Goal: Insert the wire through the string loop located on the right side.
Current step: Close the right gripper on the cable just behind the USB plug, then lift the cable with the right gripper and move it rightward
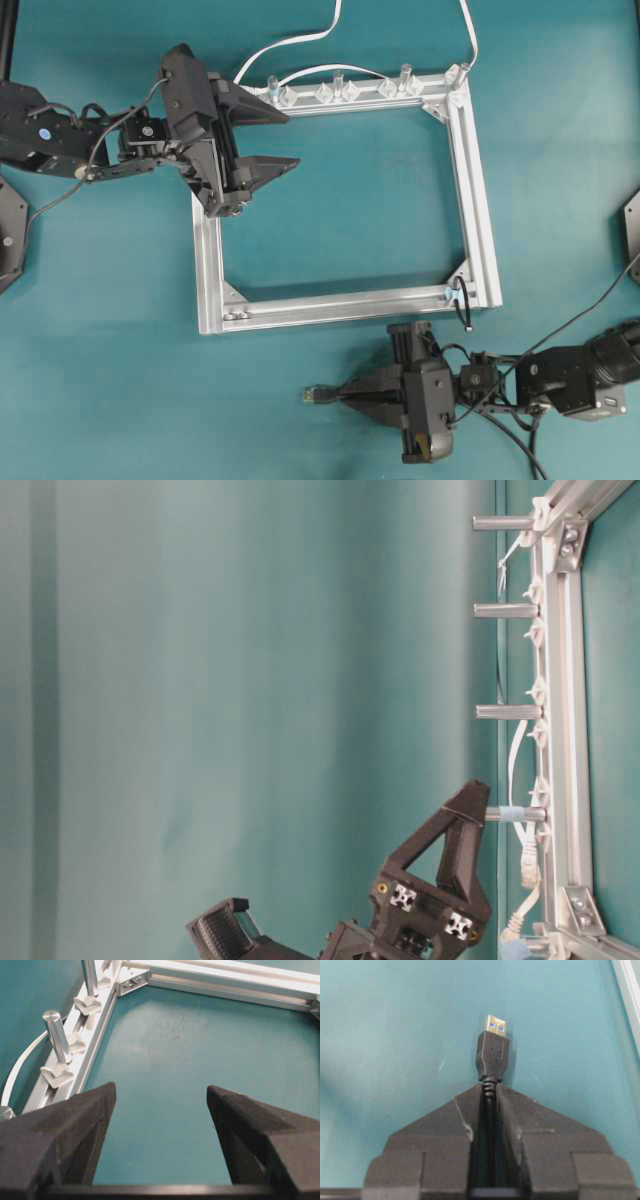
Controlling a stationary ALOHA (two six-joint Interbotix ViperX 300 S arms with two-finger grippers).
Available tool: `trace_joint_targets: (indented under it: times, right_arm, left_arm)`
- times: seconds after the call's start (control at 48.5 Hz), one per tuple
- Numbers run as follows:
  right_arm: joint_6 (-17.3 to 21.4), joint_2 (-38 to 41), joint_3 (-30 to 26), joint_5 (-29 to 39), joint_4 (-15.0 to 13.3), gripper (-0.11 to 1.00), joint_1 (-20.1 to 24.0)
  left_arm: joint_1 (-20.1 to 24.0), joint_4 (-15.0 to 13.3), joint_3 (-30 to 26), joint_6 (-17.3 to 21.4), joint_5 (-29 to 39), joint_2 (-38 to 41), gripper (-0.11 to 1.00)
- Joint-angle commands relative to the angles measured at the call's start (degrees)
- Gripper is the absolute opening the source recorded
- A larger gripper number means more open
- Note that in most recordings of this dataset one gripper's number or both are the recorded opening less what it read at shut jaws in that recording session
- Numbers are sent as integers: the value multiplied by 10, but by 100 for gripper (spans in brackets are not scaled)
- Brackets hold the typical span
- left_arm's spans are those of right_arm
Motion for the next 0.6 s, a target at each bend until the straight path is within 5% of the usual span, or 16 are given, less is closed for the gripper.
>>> trace_joint_targets:
  times: [0.0,0.206,0.578]
  right_arm:
    - [-19,-20,4,5,3,11,-11]
    - [-56,-50,5,6,4,11,-11]
    - [-60,-112,18,8,8,11,-11]
  left_arm:
    - [-2,2,-5,2,-2,-15,76]
    - [-1,1,-5,2,1,-15,76]
    - [-3,1,-6,1,1,-15,76]
